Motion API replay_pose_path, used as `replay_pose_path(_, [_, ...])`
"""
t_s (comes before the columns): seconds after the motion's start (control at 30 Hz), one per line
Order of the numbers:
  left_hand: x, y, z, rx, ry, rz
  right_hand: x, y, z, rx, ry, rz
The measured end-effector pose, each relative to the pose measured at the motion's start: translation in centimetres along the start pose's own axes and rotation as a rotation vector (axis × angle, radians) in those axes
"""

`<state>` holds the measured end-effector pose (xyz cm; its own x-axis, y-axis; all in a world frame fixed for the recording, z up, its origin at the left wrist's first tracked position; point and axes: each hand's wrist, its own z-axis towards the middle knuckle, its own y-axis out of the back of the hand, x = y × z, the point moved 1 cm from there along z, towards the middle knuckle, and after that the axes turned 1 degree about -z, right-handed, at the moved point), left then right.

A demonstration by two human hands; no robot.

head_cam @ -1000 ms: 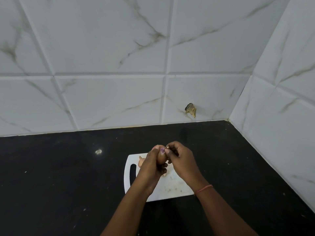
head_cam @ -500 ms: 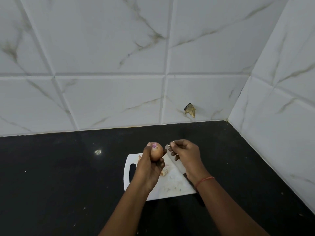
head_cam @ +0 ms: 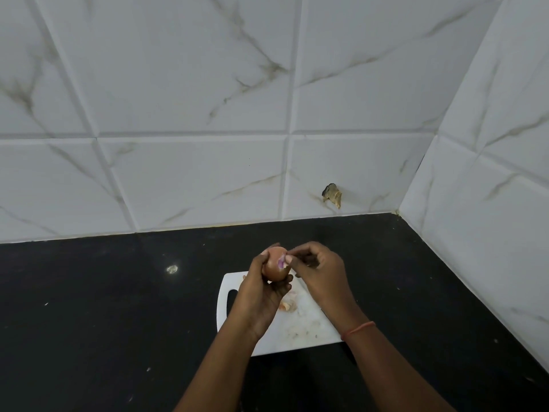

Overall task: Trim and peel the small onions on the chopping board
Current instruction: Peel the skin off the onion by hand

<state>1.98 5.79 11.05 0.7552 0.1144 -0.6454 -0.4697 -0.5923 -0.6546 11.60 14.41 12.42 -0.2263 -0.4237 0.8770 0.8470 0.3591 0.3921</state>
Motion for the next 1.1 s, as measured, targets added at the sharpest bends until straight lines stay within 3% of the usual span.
replay_pose_path(0.4, [0.4,-0.5,-0.3,0.009,-0.102,0.087,0.2,-0.1,-0.4,-0.077,0.181,-0.149])
replay_pose_path(0.53, [0.3,-0.4,-0.2,0.009,-0.133,0.181,0.2,0.0,0.1,-0.032,0.191,-0.213])
replay_pose_path(0.67, [0.2,-0.5,-0.4,0.027,-0.103,0.119,0.6,0.1,0.7,0.055,0.212,-0.278])
replay_pose_path(0.8, [-0.1,-0.5,-0.6,0.031,-0.035,0.025,0.6,0.2,1.2,0.147,0.093,-0.241])
replay_pose_path(0.97, [-0.7,-0.3,-0.8,0.058,0.026,-0.069,0.2,0.7,1.5,0.108,-0.353,0.212])
replay_pose_path(1.03, [-0.8,-0.2,-0.9,0.058,0.043,-0.108,-0.4,1.3,1.5,0.021,-0.436,0.145])
replay_pose_path(1.1, [-0.9,-0.1,-0.9,0.055,0.057,-0.119,-1.1,1.8,1.2,-0.032,-0.384,0.029])
